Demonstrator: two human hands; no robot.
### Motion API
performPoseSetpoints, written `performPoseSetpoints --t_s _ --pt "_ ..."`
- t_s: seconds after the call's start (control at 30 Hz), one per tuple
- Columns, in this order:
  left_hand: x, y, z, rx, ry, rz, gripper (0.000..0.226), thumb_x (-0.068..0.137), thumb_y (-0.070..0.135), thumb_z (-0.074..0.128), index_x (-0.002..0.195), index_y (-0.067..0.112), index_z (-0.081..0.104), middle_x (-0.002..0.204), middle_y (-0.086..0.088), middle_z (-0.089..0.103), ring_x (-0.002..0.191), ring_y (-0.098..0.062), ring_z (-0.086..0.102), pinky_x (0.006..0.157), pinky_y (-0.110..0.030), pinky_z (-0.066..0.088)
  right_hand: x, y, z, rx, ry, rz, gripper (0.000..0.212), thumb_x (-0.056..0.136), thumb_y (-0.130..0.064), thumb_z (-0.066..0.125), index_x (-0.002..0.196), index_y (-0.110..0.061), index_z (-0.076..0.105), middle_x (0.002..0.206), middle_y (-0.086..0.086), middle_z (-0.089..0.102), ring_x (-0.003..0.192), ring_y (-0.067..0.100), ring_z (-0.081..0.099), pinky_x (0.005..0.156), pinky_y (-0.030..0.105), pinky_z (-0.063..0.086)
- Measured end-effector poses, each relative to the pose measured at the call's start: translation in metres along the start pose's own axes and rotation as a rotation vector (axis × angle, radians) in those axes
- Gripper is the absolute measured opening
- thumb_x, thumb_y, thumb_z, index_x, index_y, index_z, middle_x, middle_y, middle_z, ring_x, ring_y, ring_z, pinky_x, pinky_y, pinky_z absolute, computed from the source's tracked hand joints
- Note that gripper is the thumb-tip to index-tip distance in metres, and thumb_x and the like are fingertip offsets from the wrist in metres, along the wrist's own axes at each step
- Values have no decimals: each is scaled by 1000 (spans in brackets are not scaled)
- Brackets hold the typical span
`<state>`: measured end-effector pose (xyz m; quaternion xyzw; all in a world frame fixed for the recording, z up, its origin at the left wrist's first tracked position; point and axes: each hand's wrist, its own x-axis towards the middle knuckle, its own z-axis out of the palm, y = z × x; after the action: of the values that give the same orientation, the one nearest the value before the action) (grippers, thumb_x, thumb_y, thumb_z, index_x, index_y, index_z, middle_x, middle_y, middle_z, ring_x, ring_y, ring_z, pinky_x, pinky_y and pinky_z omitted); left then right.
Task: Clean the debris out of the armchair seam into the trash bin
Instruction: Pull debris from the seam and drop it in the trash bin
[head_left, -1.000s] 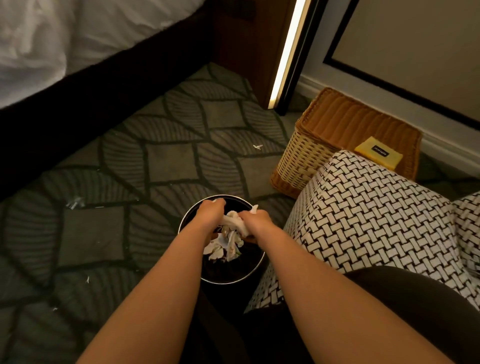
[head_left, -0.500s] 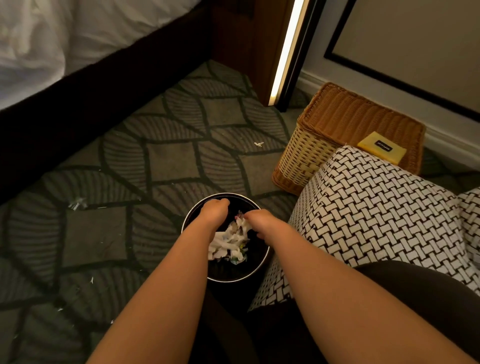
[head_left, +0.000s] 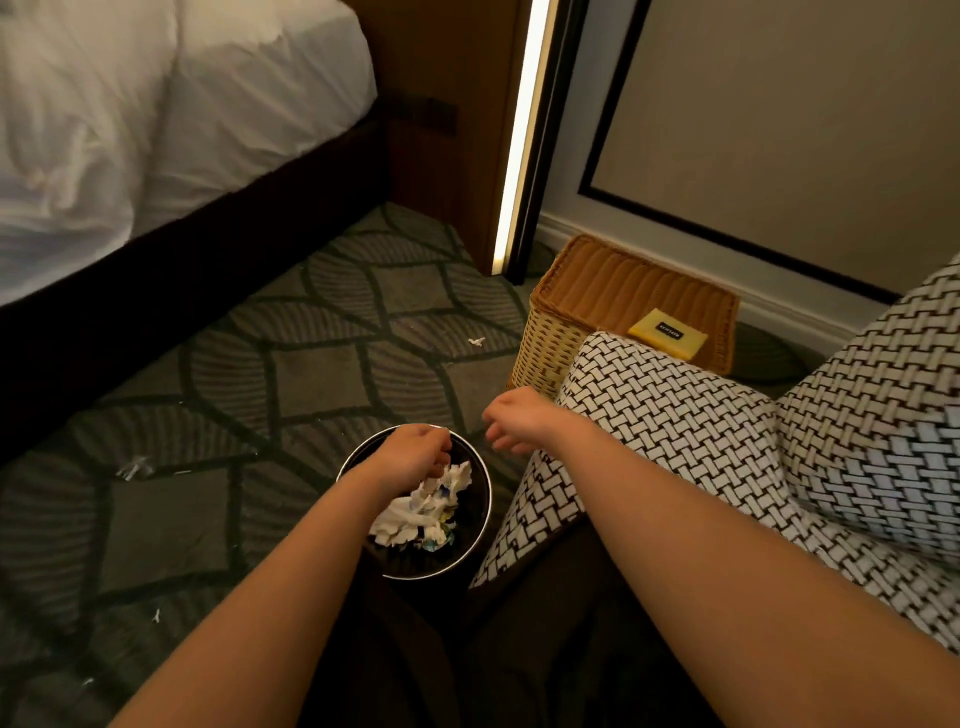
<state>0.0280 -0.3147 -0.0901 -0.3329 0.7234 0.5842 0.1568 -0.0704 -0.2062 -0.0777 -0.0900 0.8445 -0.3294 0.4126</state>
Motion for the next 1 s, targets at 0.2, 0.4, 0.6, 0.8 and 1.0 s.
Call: performPoseSetpoints --t_s 0.2,0.4,0.6,0.8,1.0 --pt "-42 50 20 129 -53 168 34 99 32 35 116 12 55 110 -4 60 96 -14 56 61 -19 37 -51 10 -50 -79 37 -128 33 99 -21 39 127 -8 50 115 12 60 91 18 60 85 33 47" --pt "-90 103 79 239 -187 368 36 97 38 35 115 17 58 104 5 62 88 -7 59 66 -19 39 -106 59 -105 -37 154 -152 28 98 -26 41 118 -14 57 109 5 64 97 18 62 89 34 49" --pt "-118 115 157 436 -357 557 31 95 41 36 110 23 57 106 4 62 99 -11 58 92 -32 43 -159 143 -131 45 276 -117 19 97 -29 41 102 -23 59 105 0 64 96 14 61 90 35 49" --pt "-132 117 243 408 -443 579 26 95 36 38 106 22 57 105 -1 63 99 -13 59 83 -26 43 -193 255 -141 202 642 16 20 95 -22 47 105 -16 63 99 -2 64 89 24 61 80 35 51" --pt "-125 88 316 397 -430 589 28 97 35 35 112 19 52 108 4 57 87 -5 54 71 -16 39 -219 362 -125 51 1122 284 26 92 -17 51 116 -11 61 117 7 59 103 18 52 88 32 46"
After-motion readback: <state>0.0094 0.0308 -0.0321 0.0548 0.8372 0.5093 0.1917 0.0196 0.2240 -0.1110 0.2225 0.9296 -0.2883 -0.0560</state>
